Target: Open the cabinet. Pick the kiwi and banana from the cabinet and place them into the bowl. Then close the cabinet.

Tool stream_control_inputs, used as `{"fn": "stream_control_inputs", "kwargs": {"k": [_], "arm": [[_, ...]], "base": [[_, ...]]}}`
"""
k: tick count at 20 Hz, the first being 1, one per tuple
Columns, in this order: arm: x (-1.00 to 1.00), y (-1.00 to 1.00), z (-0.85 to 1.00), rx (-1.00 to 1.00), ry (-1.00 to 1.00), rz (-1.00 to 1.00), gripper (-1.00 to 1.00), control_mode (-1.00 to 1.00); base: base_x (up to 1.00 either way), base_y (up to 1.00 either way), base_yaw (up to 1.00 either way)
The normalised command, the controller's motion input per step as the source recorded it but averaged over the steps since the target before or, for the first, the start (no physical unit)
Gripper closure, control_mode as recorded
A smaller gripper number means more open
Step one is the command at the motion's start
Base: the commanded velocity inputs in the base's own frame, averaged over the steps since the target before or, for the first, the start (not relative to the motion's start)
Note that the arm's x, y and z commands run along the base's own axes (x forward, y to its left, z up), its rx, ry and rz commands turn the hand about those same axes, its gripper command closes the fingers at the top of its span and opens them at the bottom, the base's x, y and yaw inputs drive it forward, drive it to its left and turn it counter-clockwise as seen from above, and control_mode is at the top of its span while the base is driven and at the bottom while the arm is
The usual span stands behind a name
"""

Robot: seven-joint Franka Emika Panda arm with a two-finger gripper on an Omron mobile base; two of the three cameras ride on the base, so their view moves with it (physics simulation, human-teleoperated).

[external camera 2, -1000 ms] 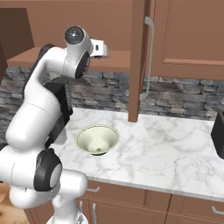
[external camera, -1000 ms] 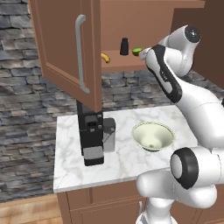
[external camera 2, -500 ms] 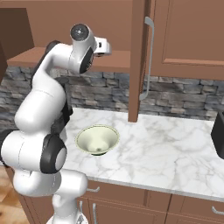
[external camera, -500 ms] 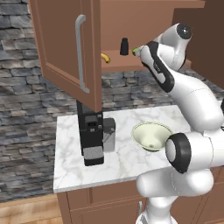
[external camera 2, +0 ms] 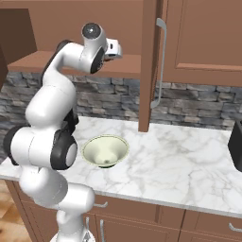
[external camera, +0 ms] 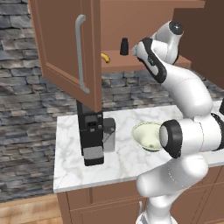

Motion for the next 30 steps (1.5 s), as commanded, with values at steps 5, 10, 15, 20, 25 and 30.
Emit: {"fn": "stream_control_inputs", "kwargs": {"k": [5, 10, 15, 20, 25, 30], "arm": [[0.35, 0.0, -0.18, 0.0, 0.03, 0.0, -1.0, -1.0], [0.37, 0.0, -0.06, 0.0, 0.0, 0.01, -1.0, -1.0], [0.32, 0.0, 0.0, 0.0, 0.0, 0.01, -1.0, -1.0], [0.32, 0.0, -0.02, 0.0, 0.0, 0.0, -1.0, -1.0], [0.29, 0.0, -0.11, 0.0, 0.04, 0.0, -1.0, -1.0], [0.26, 0.0, -0.06, 0.0, 0.02, 0.0, -1.0, -1.0]], "base": [[0.0, 0.0, 0.0], [0.0, 0.0, 0.0], [0.0, 0.0, 0.0], [0.0, 0.0, 0.0], [0.0, 0.0, 0.0], [0.0, 0.0, 0.0]]}}
